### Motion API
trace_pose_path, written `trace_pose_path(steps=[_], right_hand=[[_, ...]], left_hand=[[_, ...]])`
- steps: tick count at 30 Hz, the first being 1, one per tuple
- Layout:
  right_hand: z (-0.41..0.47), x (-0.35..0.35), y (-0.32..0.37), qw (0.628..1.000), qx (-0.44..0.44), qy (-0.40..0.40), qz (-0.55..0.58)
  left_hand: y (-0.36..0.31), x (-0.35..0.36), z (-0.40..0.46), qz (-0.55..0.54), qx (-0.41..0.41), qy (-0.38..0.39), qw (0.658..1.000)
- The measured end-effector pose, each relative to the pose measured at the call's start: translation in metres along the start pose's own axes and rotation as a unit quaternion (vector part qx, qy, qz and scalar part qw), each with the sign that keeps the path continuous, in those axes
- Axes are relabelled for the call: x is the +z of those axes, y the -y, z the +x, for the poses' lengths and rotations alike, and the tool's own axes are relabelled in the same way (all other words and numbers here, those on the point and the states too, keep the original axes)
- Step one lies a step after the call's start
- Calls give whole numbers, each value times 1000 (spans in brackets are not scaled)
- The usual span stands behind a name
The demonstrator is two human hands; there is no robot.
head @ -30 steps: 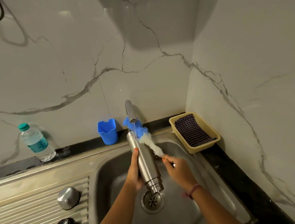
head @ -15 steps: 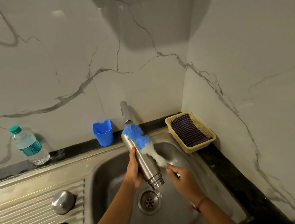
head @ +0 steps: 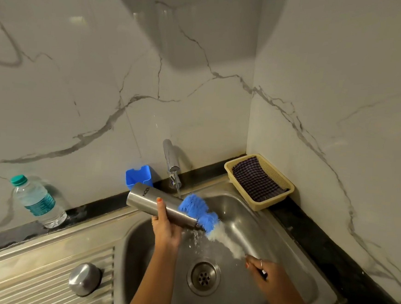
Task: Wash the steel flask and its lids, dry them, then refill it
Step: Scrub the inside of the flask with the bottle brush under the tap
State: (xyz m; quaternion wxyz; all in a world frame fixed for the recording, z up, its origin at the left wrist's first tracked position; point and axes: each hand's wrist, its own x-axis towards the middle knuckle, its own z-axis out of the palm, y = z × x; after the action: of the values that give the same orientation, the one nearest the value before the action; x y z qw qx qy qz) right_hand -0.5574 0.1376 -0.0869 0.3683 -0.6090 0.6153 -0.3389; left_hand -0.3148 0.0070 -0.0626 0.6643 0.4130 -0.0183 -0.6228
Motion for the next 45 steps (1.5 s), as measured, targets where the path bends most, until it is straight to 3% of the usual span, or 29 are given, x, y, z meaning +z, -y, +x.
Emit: trace_pose_path(steps=[7, 14, 21, 26, 32, 34, 37, 45], right_hand=[[12, 8, 19, 999, 35, -11, -4], [17, 15, 39, 994, 33, -14, -105], [-17, 23, 35, 991, 31, -30, -127], [-6, 26, 60, 965, -19, -97, -245], [0, 27, 79, 909, -58, -62, -409], [-10, 27, 75, 903, -83, -68, -416], [-25, 23, 81, 902, -63, -13, -428], [6, 37, 100, 888, -104, -104, -435]], left_hand=[[-7, -7, -9, -32, 20, -10, 999], [-9, -10, -24, -27, 6, -15, 1000], [-25, -16, -23, -47, 21, -75, 996], [-25, -15, -33, -70, 14, -81, 994], [-30, -15, -36, -65, 24, -91, 993], [-37, -19, -32, -77, 25, -94, 992], [-40, -23, -31, -73, 32, -99, 992], [-26, -19, -41, -49, 24, -88, 995]])
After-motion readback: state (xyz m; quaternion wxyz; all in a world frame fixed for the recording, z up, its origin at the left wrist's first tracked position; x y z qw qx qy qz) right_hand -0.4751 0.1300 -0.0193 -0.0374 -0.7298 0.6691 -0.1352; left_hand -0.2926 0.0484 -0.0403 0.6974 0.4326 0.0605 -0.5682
